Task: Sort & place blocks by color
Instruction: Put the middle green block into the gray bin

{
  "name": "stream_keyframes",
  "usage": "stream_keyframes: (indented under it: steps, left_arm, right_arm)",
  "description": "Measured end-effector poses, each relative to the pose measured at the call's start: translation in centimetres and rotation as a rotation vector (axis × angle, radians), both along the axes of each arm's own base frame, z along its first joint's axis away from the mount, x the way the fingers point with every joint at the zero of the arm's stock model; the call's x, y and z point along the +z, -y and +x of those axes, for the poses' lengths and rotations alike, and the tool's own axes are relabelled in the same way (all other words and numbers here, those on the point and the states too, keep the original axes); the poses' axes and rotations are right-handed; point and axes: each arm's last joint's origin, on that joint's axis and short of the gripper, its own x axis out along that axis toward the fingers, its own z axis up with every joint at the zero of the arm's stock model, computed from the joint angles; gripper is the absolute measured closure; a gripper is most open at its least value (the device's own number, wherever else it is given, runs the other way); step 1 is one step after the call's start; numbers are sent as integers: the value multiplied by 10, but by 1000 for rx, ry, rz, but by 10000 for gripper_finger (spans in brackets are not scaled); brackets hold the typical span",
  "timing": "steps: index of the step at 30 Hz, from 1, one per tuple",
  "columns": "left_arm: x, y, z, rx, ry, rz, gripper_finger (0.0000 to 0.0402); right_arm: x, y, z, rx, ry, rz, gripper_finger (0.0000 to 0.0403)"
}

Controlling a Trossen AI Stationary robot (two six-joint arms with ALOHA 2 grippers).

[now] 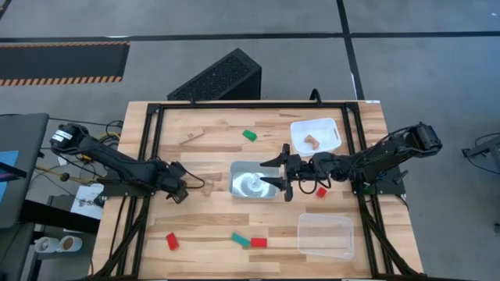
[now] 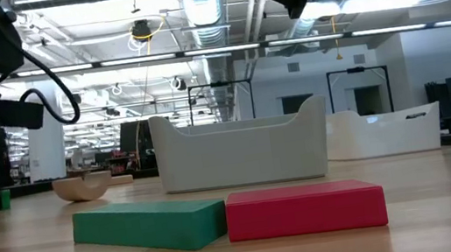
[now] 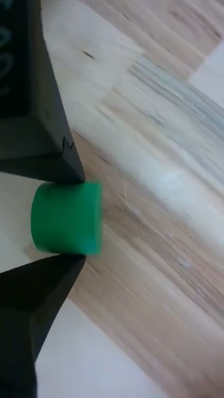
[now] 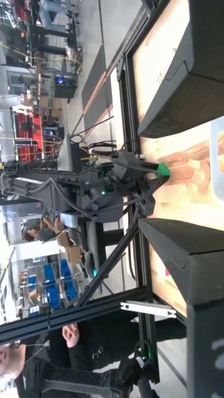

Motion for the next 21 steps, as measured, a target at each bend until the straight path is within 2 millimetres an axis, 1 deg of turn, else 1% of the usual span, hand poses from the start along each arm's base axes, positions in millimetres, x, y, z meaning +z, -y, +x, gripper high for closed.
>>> stream_keyframes:
  steps: [3, 5, 10, 15, 21]
  left_arm:
    - [0, 1, 2, -24, 18, -4, 270]
    - [0, 1, 3, -41, 29, -4, 277]
    - [2, 3, 11, -108, 97, 5, 278]
    - [15, 7, 24, -182, 175, 24, 278]
    - [28, 8, 32, -231, 216, 92, 278]
  right_arm:
    - [0, 0, 0, 0, 0, 0, 158]
    - [0, 1, 0, -2, 0, 0, 158]
    - [0, 1, 0, -2, 0, 5, 158]
    - [0, 1, 0, -2, 0, 8, 158]
    - [0, 1, 0, -2, -1, 8, 158]
